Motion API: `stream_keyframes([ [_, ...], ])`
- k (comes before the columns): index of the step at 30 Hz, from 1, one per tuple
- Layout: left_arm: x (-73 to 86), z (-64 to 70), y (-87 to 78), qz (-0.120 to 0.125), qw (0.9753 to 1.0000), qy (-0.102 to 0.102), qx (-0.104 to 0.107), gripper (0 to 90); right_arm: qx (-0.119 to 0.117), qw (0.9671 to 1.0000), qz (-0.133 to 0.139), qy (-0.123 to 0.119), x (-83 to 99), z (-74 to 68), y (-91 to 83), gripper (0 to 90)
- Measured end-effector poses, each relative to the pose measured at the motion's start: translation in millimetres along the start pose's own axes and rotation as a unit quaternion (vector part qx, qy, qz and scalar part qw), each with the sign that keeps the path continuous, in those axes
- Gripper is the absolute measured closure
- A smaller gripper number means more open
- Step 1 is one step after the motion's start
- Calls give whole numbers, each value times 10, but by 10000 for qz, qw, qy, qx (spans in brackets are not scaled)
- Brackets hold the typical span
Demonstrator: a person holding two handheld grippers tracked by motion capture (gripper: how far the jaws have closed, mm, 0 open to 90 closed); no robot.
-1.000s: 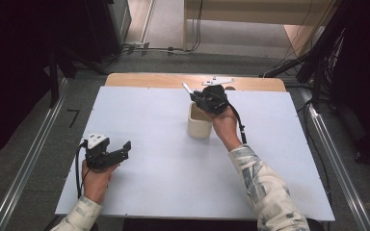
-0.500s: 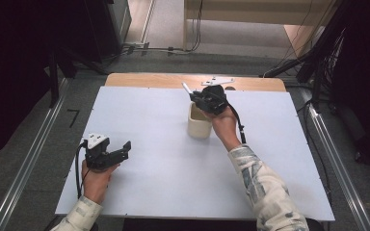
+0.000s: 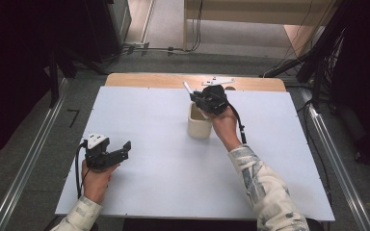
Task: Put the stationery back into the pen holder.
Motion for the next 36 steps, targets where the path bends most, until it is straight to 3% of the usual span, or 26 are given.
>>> stream_keyframes([
  [28, 1, -1, -2, -2, 10000, -7, 0, 168, -12, 10000, -10, 12, 8, -8, -15, 740],
  [31, 1, -2, -2, 0, 10000, -10, 10, 169, -23, 10000, 2, 70, 18, -2, -16, 507],
  [36, 2, 2, -1, -1, 10000, -1, 9, 168, -49, 9998, -79, 197, 43, 32, -4, 333],
])
Point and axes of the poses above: each handheld gripper's, and its own axes: y roughly forward along the jaws, x roughly out of its underside, z roughly to its right, the point moved 3 cm from there along y, roughly forward along the jaws, and after that the axes turned 4 degrees about z, right-handed, at the moved point
